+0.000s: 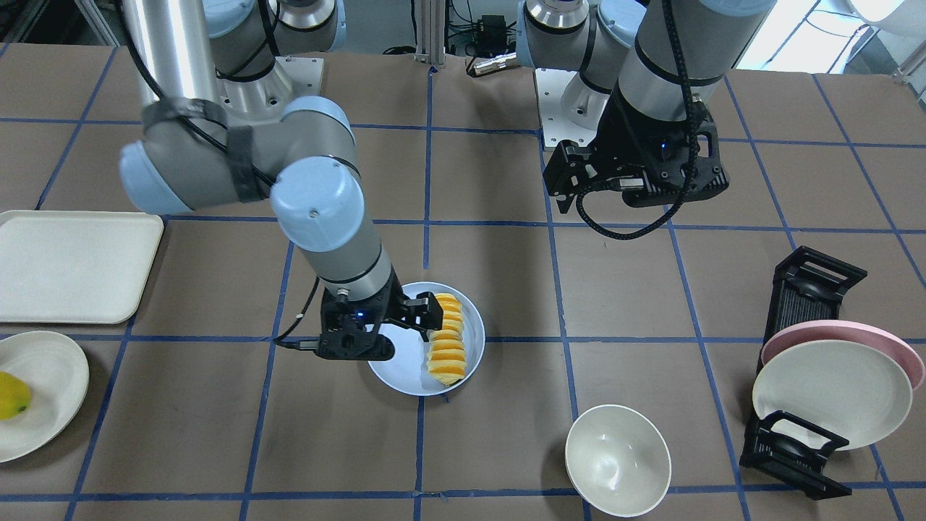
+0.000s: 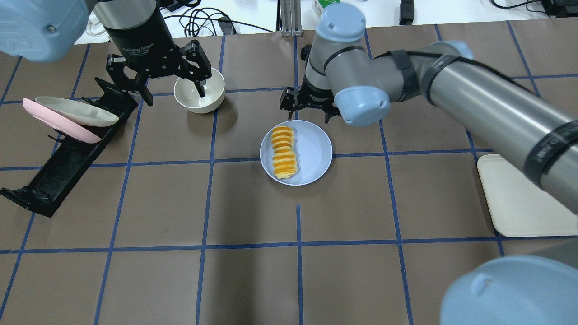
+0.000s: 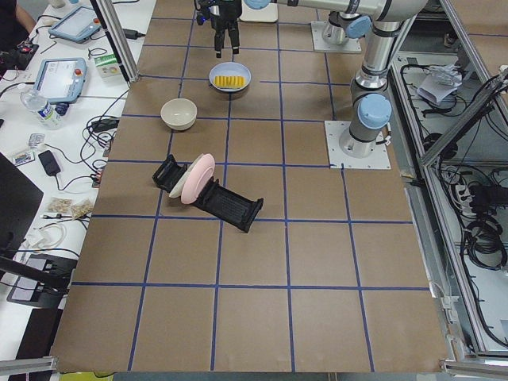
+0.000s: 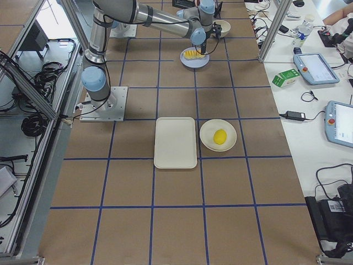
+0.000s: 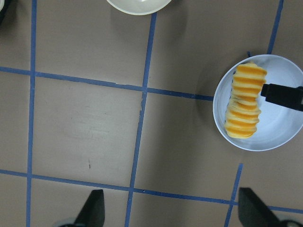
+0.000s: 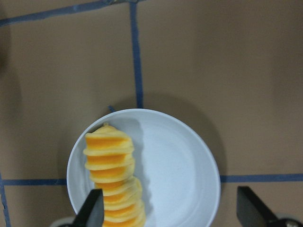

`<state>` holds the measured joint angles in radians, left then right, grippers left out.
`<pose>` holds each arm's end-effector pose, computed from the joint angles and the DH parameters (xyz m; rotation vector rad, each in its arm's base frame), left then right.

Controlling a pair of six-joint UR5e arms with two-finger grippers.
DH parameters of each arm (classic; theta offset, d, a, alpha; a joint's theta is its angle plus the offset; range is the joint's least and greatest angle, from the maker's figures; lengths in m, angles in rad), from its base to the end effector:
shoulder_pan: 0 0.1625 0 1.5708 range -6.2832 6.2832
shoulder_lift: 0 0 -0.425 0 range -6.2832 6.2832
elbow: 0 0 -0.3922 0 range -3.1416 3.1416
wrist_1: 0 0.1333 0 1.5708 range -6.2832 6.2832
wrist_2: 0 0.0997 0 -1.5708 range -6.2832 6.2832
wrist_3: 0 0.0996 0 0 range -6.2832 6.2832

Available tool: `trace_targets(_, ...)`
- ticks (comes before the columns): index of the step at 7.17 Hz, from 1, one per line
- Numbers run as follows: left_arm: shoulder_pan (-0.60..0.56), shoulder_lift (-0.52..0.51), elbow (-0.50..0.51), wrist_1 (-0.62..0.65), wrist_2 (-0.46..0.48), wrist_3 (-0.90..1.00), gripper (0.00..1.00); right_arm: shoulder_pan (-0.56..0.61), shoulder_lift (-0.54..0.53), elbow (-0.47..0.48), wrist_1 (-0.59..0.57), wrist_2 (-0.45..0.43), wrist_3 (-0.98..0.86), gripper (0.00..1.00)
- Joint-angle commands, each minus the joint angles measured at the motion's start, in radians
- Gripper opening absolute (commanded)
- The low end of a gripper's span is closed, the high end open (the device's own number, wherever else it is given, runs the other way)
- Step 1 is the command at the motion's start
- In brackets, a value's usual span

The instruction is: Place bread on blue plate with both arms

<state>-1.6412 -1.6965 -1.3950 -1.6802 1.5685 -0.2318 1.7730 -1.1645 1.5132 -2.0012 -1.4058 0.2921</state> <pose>-0.1711 -0.5279 0.4984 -0.2527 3.1234 0.0924 0.2759 -0.6008 0.3291 0.1231 2.9587 -0.0575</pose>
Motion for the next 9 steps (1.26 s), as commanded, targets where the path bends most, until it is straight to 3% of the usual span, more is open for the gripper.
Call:
trace_targets(1, 0.008, 0.000, 0.002, 0.001, -0.001, 0.000, 1.00, -0.198, -0.120, -0.169, 0.381, -0.110, -0.249, 1.00)
trace_targets(3, 0.006, 0.000, -0.001, 0.001, 0.001, 0.000, 1.00, -0.238, -0.247, -0.167, 0.543, -0.137, -0.298, 1.00)
trace_targets(4, 0.008, 0.000, 0.001, 0.001, 0.001, 0.000, 1.00, -0.240, -0.338, -0.100, 0.565, -0.131, -0.313, 1.00)
trace_targets(7, 0.006, 0.001, -0.001, 0.001, 0.001, -0.001, 1.00, -0.213, -0.369, 0.022, 0.444, -0.127, -0.289, 1.00)
trace_targets(9, 0.006, 0.001, -0.001, 0.001, 0.001, -0.001, 1.00, -0.201, -0.363, 0.027, 0.372, -0.140, -0.304, 1.00)
